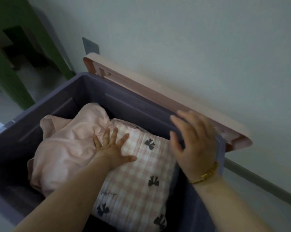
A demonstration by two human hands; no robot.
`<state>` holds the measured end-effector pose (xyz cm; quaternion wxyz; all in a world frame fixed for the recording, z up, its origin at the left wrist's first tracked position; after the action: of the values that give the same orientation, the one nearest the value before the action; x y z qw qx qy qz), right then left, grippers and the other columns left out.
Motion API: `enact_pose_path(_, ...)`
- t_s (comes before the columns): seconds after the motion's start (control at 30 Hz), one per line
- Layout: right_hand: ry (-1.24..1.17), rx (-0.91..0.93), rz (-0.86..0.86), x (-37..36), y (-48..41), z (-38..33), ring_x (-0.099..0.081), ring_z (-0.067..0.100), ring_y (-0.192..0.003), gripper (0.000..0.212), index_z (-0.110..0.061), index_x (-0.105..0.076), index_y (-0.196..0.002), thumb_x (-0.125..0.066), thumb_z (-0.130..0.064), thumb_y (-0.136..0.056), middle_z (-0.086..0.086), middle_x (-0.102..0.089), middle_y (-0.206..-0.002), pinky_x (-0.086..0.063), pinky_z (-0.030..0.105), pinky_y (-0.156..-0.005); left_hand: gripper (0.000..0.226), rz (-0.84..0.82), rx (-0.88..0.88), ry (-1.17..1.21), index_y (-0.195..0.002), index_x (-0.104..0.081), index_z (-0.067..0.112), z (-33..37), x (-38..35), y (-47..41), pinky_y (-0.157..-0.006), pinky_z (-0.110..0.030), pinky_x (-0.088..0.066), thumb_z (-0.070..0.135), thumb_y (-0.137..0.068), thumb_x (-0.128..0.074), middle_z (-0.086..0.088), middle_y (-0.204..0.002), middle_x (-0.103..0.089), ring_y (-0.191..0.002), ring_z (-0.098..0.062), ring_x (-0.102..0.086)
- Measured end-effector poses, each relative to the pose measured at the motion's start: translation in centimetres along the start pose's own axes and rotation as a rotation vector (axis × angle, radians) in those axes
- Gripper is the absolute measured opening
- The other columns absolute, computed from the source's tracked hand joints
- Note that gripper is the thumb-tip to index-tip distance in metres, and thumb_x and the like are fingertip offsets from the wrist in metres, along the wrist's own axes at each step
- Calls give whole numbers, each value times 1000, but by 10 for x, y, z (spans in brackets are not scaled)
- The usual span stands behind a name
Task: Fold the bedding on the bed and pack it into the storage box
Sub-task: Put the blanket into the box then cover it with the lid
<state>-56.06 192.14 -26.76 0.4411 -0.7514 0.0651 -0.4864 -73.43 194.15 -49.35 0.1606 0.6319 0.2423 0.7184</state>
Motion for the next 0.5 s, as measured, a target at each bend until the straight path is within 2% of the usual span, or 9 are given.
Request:
enact_pose_path(0.03,127,8,35,20,-10,9,-45,28,-107,33,-10,-50,-111,-53,-18,-80,10,-57,-113,-36,43,-95,90,5,-6,-2,-144,14,40,1,3,3,-105,-60,16,77,-77,-34,-3,-151,30,-137,-28,30)
enact_pose_path(0.07,234,-38,-20,32,-22,23,-44,31,-110,39,-8,-49,-115,-56,-19,-79,12,-53,-116,-32,45,-99,89,10,-11,-9,-144,13,40,3,7,8,-105,-60,16,77,-77,-33,-3,-151,30,-137,-28,29)
enact_pose_path(0.13,345,-232,-401,17,-31,67,-43,36,-119,56,-5,-42,-130,-62,-20,-81,18,-50,-127,-28,46,-105,86,21,-16,-11,-144,11,40,4,13,16,-106,-60,14,75,-79,-34,-4,-151,29,-138,-29,28)
enact_pose_path(0.17,380,-331,-629,4,-21,86,-42,34,-123,60,-7,-35,-137,-60,-24,-85,16,-46,-133,-27,42,-106,84,24,-24,-13,-145,10,40,5,15,20,-107,-60,12,72,-81,-35,-4,-152,28,-138,-29,27)
enact_pose_path(0.2,386,-415,-775,-3,-9,100,-41,31,-125,58,-10,-31,-139,-55,-28,-89,13,-44,-137,-29,38,-103,81,29,-32,-13,-145,8,40,7,18,25,-107,-60,11,69,-83,-36,-4,-152,27,-139,-29,25)
enact_pose_path(0.23,397,-456,-839,-6,-2,109,-42,28,-124,52,-13,-32,-138,-50,-29,-92,10,-44,-137,-33,35,-99,78,40,-42,-9,-146,5,40,8,21,29,-108,-59,9,65,-85,-37,-4,-153,25,-140,-28,24)
enact_pose_path(0.3,403,-461,-840,-4,-5,115,-44,26,-121,38,-14,-41,-131,-44,-25,-94,7,-46,-134,-39,33,-92,72,74,-59,5,-146,0,40,6,30,38,-110,-55,8,61,-88,-38,-2,-154,22,-141,-26,21)
enact_pose_path(0.43,405,-389,-945,-19,-6,120,-45,27,-122,47,-14,-31,-138,-44,-27,-95,8,-43,-138,-36,32,-95,61,154,-76,114,-145,-19,38,2,43,53,-113,-47,10,58,-90,-37,2,-156,11,-142,-19,17)
enact_pose_path(0.5,379,-410,-957,-24,-4,124,-48,27,-118,41,-12,-36,-133,-44,-23,-95,10,-46,-133,-37,31,-92,56,186,-92,180,-143,-26,37,3,47,61,-114,-43,10,56,-91,-37,4,-157,2,-143,-16,14)
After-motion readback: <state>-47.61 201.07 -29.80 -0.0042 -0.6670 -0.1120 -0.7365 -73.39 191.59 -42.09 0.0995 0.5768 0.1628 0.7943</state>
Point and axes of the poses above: each hand's wrist, its own y-axis away from the middle knuckle, its own x-axis out of the back of the hand, z = x × y, the point moved 10 cm from there along -y, towards the middle knuckle
